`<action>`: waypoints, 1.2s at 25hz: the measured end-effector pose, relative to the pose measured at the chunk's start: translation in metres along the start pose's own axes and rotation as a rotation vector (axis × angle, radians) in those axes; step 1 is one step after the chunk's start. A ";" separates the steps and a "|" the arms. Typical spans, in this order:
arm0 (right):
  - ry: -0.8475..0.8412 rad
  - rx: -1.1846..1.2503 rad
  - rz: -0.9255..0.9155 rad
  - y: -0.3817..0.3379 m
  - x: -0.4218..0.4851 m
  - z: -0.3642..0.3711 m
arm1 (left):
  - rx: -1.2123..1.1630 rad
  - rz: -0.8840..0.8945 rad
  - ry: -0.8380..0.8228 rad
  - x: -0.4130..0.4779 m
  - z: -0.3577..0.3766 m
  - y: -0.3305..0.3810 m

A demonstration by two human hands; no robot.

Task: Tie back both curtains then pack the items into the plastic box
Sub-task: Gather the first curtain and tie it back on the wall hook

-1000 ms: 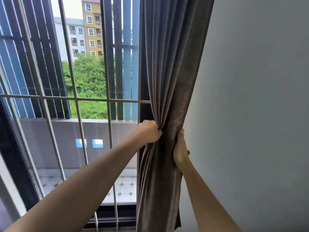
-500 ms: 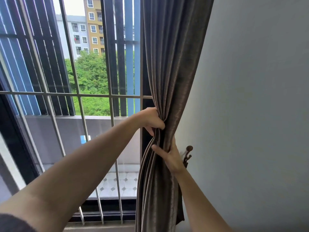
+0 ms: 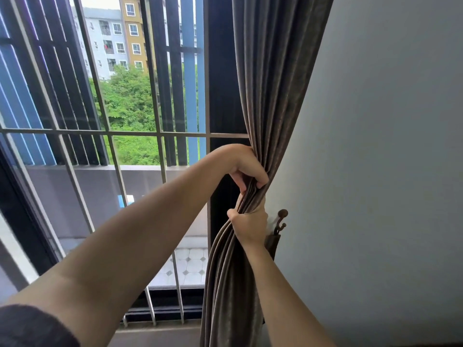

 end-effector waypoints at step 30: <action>-0.009 -0.118 0.022 0.029 0.051 -0.160 | 0.080 -0.139 0.147 0.126 0.176 -0.127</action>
Point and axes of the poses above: each hand's wrist, its own x-axis towards the middle knuckle, its own z-axis out of the palm, y = z × x, the point moved 7 cm from there along x, towards the middle knuckle, and after that the axes turned 7 degrees about z, right-handed, at the moved point
